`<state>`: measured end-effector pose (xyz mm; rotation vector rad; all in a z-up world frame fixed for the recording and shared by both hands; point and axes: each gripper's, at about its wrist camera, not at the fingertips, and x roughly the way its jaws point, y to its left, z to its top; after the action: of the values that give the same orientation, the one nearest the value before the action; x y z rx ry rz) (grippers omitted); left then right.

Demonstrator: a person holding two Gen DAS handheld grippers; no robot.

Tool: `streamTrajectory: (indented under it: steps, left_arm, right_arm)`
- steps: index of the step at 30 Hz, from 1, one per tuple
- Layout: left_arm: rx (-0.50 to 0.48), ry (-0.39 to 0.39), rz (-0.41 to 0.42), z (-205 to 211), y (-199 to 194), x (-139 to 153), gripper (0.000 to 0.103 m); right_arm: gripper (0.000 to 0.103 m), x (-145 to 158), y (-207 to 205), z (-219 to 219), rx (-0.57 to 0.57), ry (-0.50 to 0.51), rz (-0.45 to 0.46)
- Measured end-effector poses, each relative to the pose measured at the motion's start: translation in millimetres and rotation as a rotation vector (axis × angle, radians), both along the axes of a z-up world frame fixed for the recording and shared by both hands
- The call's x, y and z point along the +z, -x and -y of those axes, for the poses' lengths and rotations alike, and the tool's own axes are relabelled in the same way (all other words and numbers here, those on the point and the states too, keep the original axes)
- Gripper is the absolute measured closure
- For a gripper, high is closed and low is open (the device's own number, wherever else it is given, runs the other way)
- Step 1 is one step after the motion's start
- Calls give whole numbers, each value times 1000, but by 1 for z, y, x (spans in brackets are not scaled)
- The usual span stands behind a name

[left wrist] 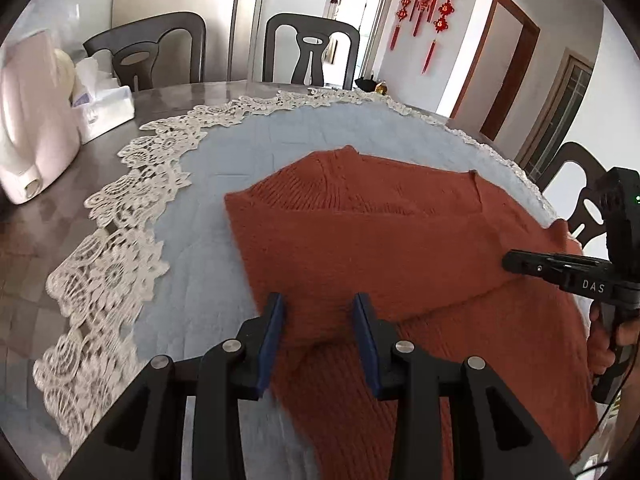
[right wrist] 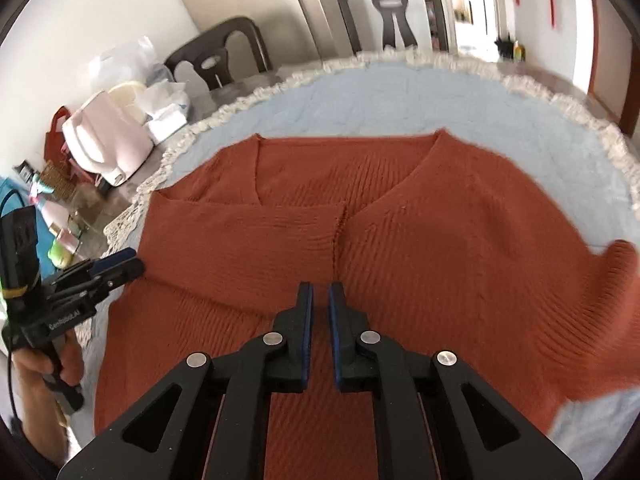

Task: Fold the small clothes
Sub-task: 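Carry the held sleeve across the sweater body with the left gripper and release, then reach the right gripper to the other sleeve cuff and grasp it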

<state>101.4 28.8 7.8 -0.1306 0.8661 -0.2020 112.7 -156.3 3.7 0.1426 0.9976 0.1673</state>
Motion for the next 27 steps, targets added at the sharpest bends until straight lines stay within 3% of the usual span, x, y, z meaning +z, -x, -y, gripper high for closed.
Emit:
streamTrajectory:
  steps: [5, 9, 20, 27]
  left_arm:
    - [9, 8, 10, -4, 35, 9, 65]
    - [19, 22, 37, 0, 66, 15, 64]
    - [15, -17, 3, 19, 84, 0, 63]
    - [6, -39, 27, 29, 83, 13, 63]
  right_arm:
    - [86, 11, 41, 10, -8, 9, 37]
    - [68, 13, 70, 17, -29, 37, 55]
    - [66, 2, 99, 48, -112, 55, 26]
    - [64, 13, 108, 79, -184, 6, 66]
